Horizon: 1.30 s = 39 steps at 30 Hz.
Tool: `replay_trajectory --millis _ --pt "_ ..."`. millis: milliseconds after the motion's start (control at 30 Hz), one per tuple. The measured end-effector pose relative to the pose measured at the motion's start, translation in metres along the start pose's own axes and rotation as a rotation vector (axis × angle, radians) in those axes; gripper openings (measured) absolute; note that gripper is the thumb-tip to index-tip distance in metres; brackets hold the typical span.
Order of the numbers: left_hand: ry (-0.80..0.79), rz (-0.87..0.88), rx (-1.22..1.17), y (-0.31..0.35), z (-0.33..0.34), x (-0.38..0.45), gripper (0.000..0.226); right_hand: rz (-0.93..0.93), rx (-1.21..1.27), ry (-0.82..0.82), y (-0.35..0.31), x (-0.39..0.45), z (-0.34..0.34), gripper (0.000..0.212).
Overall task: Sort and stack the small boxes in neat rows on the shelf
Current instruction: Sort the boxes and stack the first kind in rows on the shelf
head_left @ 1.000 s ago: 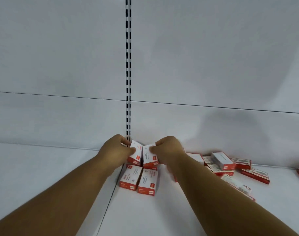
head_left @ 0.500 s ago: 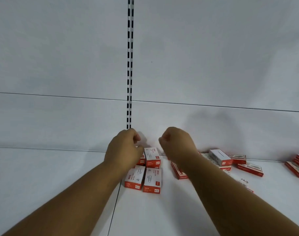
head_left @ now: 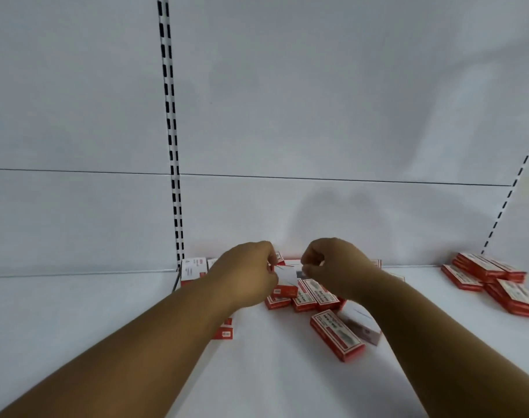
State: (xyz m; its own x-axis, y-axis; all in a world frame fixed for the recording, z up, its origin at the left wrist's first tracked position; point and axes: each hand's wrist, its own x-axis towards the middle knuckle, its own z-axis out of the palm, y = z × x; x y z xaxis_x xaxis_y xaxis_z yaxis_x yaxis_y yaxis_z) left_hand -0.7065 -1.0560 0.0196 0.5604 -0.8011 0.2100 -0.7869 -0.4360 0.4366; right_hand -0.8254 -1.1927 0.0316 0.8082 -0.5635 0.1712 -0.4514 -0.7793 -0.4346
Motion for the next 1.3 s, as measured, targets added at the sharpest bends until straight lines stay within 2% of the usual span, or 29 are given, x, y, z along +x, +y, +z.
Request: replay_trajectory --millis 100,233,300,433,600,933,1033,1133,1200,1300 --pt "0.016 -0.009 0.126 0.004 0.006 0.016 0.024 -0.010 -0.008 -0.062 0.011 0.003 -0.002 0.012" --pt "-0.088 -0.044 0.365 0.002 0.007 0.035 0.033 -0.040 -0.038 -0.071 0.019 0.010 -0.009 0.003" --pt "-0.128 -0.065 0.430 0.002 0.009 0.042 0.030 -0.069 -0.093 -0.134 0.021 0.009 -0.012 0.003" --pt "-0.101 -0.049 0.497 0.001 0.017 0.051 0.021 -0.094 -0.123 -0.205 0.026 -0.003 -0.005 0.008" --pt "-0.078 -0.036 0.493 -0.001 0.019 0.056 0.009 -0.069 -0.067 -0.121 0.030 -0.005 0.002 0.011" --pt "-0.117 0.022 0.503 -0.009 0.020 0.066 0.026 -0.042 0.011 -0.023 0.023 -0.017 0.006 0.016" --pt "-0.022 0.056 0.404 -0.011 0.013 0.058 0.035 -0.036 0.026 -0.005 0.020 -0.026 0.002 0.014" --pt "0.182 0.122 0.510 -0.011 0.004 0.049 0.055 -0.047 -0.077 -0.032 0.013 -0.041 -0.005 0.010" --pt "0.265 0.188 0.569 -0.008 0.000 0.041 0.060 -0.031 -0.242 -0.087 0.008 -0.053 -0.006 0.026" --pt "0.327 0.250 0.482 -0.002 -0.001 0.025 0.050 -0.008 -0.451 -0.139 -0.003 -0.067 0.001 0.040"
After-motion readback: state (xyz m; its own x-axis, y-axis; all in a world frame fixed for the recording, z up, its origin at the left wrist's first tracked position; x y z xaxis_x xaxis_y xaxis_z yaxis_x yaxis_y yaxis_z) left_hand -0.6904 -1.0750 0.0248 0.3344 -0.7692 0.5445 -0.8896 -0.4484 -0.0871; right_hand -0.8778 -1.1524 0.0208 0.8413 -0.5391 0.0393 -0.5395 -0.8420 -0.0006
